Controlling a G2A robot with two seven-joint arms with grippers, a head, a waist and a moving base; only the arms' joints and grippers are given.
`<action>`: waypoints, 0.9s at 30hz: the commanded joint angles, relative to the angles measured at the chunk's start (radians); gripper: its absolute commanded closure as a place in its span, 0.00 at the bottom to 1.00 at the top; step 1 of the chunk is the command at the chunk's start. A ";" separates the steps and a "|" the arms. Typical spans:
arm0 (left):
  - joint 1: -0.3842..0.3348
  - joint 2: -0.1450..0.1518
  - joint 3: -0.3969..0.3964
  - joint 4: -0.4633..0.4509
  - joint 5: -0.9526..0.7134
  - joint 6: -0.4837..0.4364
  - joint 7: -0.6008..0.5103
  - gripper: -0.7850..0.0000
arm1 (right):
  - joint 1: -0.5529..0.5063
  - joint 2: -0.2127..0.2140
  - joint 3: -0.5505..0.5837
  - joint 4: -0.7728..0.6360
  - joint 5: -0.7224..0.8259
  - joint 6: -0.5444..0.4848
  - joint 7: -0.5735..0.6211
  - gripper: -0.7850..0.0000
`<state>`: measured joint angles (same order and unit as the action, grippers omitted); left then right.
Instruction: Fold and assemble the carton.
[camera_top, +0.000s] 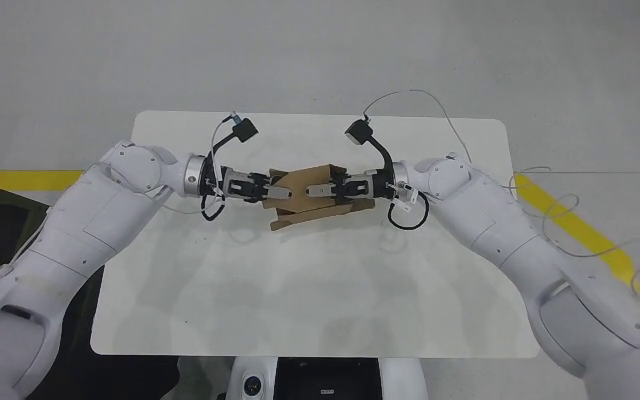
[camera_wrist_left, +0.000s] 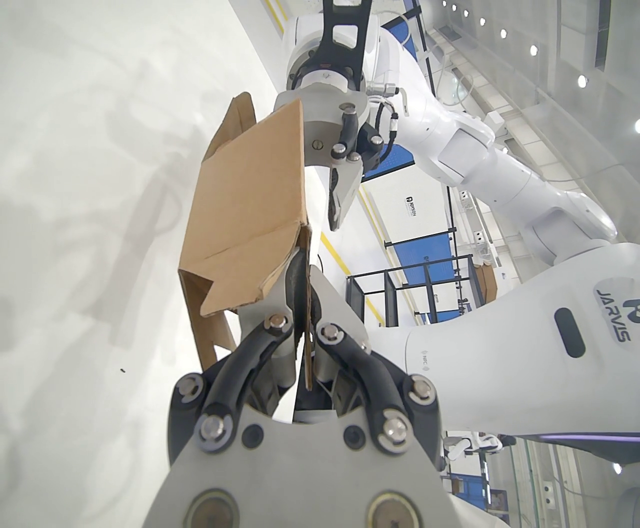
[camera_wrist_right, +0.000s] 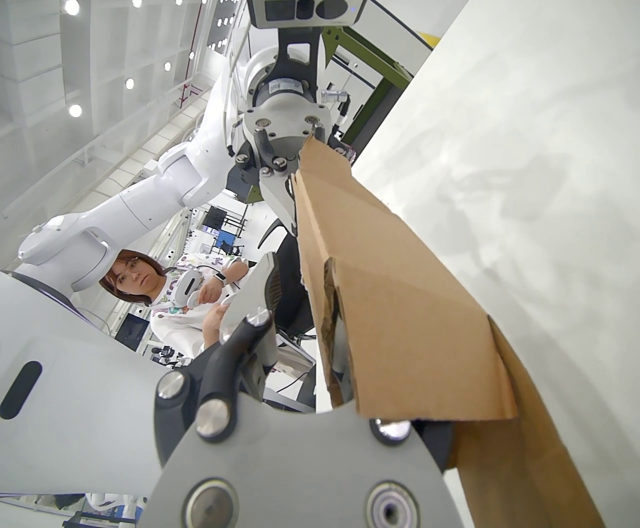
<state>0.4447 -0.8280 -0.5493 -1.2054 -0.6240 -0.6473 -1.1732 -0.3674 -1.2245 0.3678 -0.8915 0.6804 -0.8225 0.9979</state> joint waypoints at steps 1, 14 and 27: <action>-0.005 0.002 0.009 -0.001 0.000 -0.003 0.003 1.00 | 0.003 -0.001 -0.006 0.003 0.005 -0.002 -0.002 0.97; -0.029 0.013 0.043 0.001 -0.054 -0.004 0.004 0.00 | 0.015 -0.003 -0.030 0.021 0.025 -0.013 -0.013 1.00; -0.015 0.035 -0.004 -0.049 -0.211 0.089 -0.089 0.00 | 0.022 -0.019 -0.036 0.079 0.009 -0.059 -0.059 1.00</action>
<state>0.4259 -0.7949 -0.5463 -1.2513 -0.8181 -0.5696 -1.2516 -0.3448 -1.2427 0.3322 -0.8166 0.6905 -0.8790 0.9412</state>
